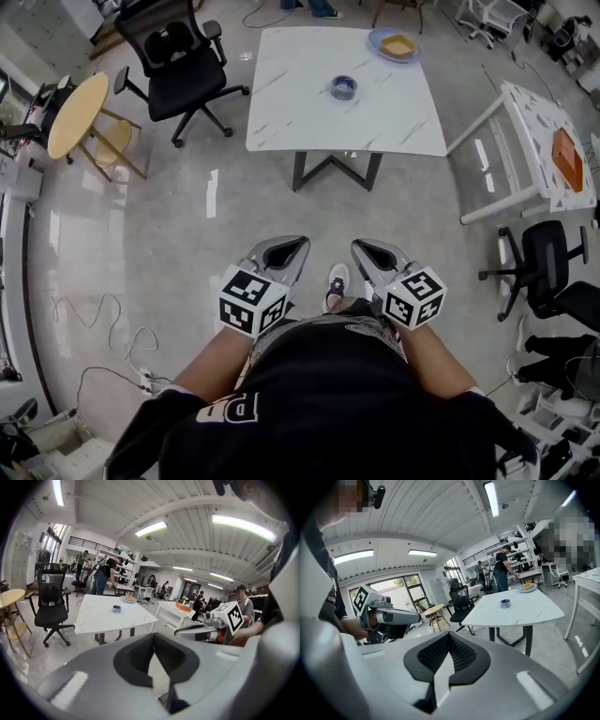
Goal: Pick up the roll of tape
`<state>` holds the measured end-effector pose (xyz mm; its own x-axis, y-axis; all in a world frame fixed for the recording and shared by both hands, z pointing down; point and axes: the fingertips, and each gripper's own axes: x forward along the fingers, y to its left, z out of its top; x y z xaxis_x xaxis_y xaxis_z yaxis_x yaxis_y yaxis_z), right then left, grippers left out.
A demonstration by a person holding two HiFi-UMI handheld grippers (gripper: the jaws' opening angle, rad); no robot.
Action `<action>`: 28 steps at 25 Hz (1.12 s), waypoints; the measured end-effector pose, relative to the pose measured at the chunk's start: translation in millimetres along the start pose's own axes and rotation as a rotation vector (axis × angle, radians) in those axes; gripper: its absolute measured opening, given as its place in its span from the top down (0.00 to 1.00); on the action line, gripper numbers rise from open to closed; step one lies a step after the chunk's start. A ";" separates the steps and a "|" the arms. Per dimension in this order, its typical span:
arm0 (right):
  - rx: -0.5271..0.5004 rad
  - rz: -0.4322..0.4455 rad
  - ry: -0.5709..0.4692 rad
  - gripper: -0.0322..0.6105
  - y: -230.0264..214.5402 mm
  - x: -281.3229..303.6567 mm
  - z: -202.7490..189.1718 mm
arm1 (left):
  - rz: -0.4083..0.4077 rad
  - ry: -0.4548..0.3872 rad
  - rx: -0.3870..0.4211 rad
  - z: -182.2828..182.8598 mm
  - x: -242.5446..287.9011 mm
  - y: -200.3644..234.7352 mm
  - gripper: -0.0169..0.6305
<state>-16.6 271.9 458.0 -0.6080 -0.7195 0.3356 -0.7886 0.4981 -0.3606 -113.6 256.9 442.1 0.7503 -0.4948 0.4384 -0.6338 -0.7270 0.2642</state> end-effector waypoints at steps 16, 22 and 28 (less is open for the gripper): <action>-0.023 0.064 -0.001 0.95 -116.3 25.9 71.9 | 0.046 -0.011 -0.007 74.8 112.4 21.1 0.88; -0.030 0.091 -0.003 0.95 -139.5 32.2 84.0 | 0.074 -0.021 0.000 93.3 136.8 27.1 0.88; -0.023 0.108 0.001 0.95 -151.5 33.2 85.1 | 0.079 -0.013 -0.003 96.6 151.9 23.9 0.88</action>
<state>90.6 131.4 449.8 -0.6894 -0.6608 0.2969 -0.7206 0.5836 -0.3743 3.4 118.4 432.0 0.7005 -0.5568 0.4464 -0.6916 -0.6840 0.2322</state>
